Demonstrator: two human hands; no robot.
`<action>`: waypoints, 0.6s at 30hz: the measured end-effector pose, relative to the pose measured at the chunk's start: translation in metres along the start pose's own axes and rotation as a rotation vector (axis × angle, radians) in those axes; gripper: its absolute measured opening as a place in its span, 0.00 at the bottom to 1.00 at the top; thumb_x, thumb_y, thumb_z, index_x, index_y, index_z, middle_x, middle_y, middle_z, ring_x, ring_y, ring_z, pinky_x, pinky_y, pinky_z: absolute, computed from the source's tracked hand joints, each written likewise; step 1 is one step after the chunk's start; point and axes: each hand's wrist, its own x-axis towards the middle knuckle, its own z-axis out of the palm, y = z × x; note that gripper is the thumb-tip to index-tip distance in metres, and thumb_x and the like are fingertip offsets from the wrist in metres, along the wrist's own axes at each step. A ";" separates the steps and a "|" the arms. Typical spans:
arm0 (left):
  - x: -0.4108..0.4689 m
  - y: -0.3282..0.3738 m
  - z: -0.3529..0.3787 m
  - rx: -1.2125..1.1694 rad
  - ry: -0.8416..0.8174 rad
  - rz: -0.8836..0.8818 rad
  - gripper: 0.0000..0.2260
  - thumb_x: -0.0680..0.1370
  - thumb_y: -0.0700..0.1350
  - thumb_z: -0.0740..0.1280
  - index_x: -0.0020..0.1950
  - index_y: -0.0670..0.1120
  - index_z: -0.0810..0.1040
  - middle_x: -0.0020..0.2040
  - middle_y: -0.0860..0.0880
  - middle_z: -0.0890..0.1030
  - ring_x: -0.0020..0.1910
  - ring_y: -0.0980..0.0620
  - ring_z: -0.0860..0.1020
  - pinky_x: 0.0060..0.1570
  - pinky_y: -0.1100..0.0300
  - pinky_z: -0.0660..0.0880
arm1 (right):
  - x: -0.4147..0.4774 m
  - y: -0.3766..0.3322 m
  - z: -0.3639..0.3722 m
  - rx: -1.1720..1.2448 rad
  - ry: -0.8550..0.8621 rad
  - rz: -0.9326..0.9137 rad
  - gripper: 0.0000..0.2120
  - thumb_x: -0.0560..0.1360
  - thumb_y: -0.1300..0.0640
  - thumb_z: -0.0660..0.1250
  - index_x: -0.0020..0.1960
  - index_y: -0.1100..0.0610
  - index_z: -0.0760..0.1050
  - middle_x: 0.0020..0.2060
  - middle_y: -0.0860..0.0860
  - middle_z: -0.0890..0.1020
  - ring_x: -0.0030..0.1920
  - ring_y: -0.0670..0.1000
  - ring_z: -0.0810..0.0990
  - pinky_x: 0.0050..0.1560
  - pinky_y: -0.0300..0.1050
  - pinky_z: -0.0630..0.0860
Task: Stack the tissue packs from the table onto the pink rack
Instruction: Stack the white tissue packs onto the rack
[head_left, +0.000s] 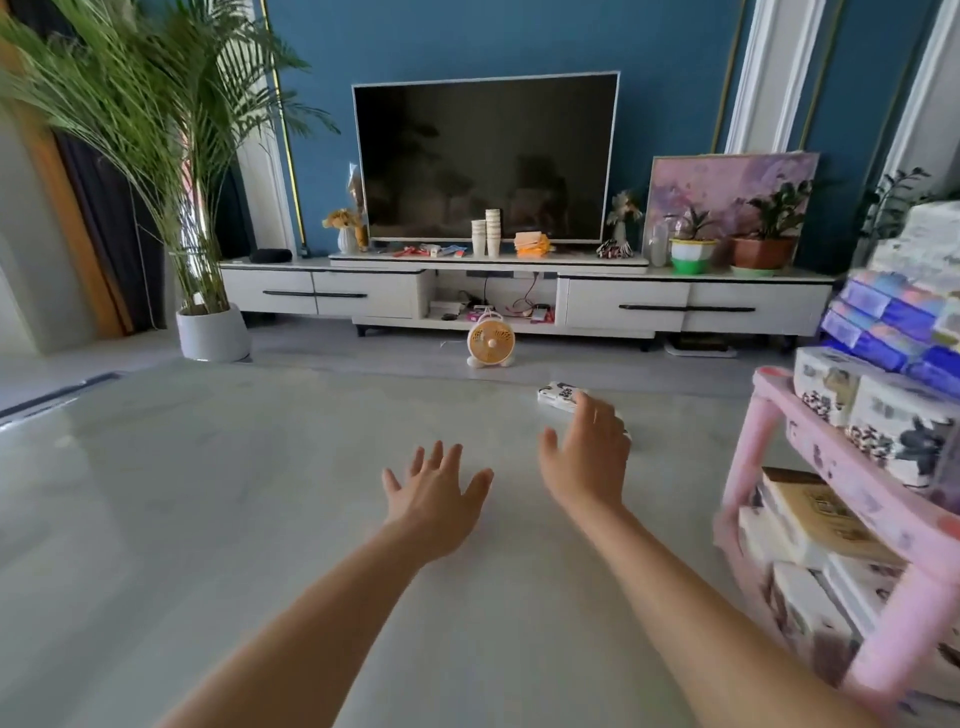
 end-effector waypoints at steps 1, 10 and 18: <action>0.008 -0.002 0.007 0.031 0.007 0.016 0.27 0.80 0.60 0.47 0.76 0.50 0.51 0.78 0.49 0.48 0.76 0.50 0.45 0.72 0.41 0.40 | 0.017 0.002 0.007 -0.033 0.035 0.005 0.25 0.74 0.57 0.63 0.69 0.62 0.64 0.65 0.61 0.69 0.66 0.61 0.65 0.64 0.52 0.59; 0.031 -0.015 0.028 0.063 0.048 0.062 0.28 0.78 0.63 0.44 0.74 0.50 0.57 0.77 0.47 0.51 0.76 0.51 0.47 0.71 0.43 0.40 | 0.107 0.043 0.050 -0.489 -0.476 0.113 0.35 0.74 0.31 0.47 0.75 0.49 0.50 0.74 0.54 0.55 0.72 0.60 0.57 0.67 0.59 0.57; 0.022 -0.014 0.024 0.031 0.074 0.056 0.28 0.79 0.62 0.44 0.73 0.49 0.60 0.77 0.47 0.53 0.76 0.51 0.48 0.73 0.47 0.42 | 0.097 0.046 0.054 -0.477 -0.383 -0.129 0.21 0.79 0.46 0.54 0.66 0.56 0.66 0.72 0.54 0.60 0.67 0.58 0.64 0.63 0.52 0.63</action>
